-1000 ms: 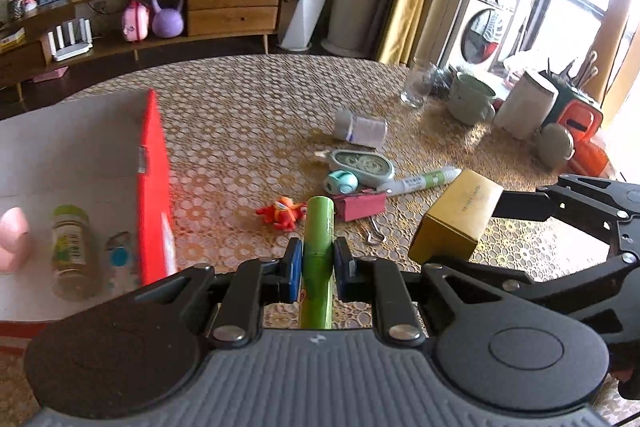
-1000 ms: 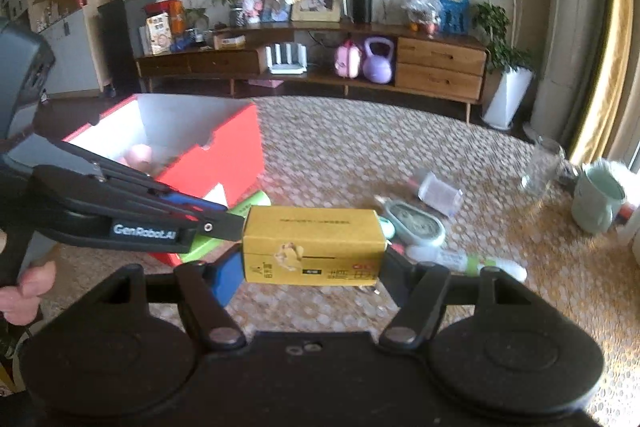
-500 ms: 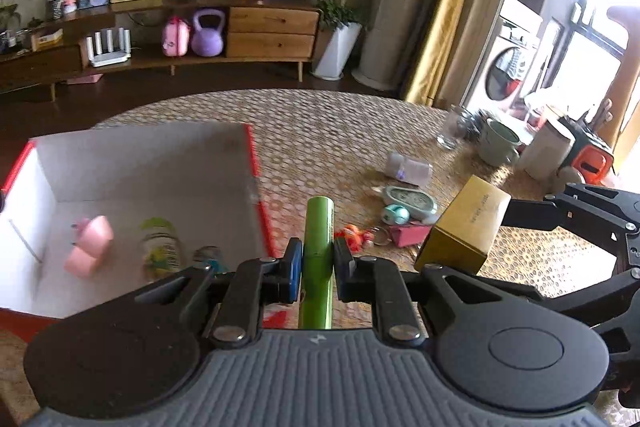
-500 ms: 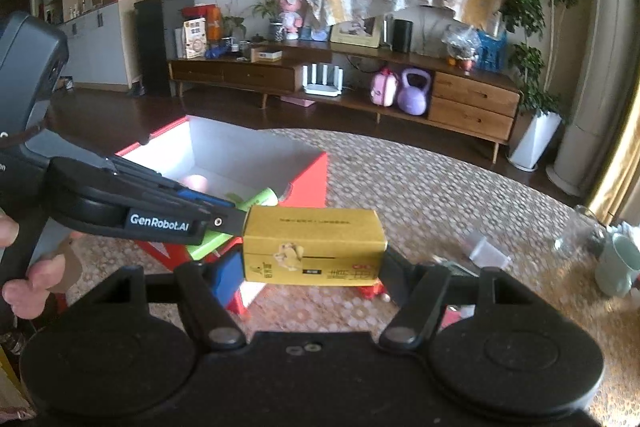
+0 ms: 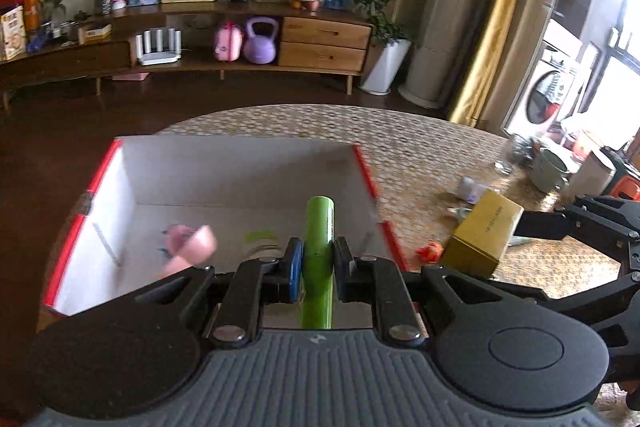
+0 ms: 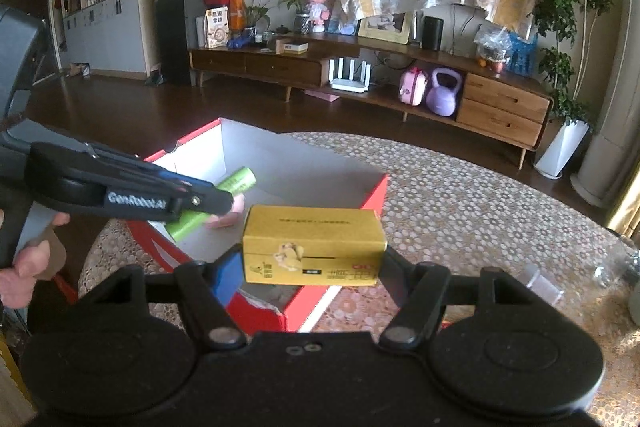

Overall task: Organize rigid objects
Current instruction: 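Carry the green tube and yellow box into the red box and open both tools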

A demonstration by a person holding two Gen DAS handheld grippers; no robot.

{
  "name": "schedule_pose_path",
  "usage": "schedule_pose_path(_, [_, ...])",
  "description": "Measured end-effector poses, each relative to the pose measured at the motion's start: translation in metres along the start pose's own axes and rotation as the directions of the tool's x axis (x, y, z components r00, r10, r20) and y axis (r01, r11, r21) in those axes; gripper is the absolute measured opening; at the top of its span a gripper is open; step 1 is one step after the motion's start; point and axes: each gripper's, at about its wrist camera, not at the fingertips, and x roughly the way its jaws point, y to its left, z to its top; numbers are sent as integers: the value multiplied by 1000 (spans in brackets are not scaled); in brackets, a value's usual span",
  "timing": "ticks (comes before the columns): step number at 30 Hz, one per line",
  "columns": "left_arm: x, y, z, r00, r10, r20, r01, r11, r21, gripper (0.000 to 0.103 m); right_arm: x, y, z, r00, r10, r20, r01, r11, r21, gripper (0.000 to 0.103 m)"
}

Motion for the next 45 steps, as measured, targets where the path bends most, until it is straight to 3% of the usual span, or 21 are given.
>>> schedule_pose_path(16, [40, 72, 1, 989, 113, -92, -118, 991, -57, 16, 68, 28, 18, 996, 24, -81, -26, 999, -26, 68])
schedule_pose_path(27, [79, 94, 10, 961, 221, -165, -225, 974, -4, 16, 121, 55, 22, 984, 36, -172, -53, 994, -94, 68])
schedule_pose_path(35, [97, 106, 7, 943, 234, -235, -243, 970, -6, 16, 144, 56, 17, 969, 43, -245, -59, 997, -58, 69])
schedule_pose_path(42, [104, 114, -1, 922, 218, -320, -246, 968, -49, 16, 142, 53, 13, 967, 72, -245, -77, 997, -13, 70])
schedule_pose_path(45, [101, 117, 1, 927, 189, -324, -224, 972, -75, 16, 138, 53, 11, 968, 73, -240, -76, 997, -5, 70])
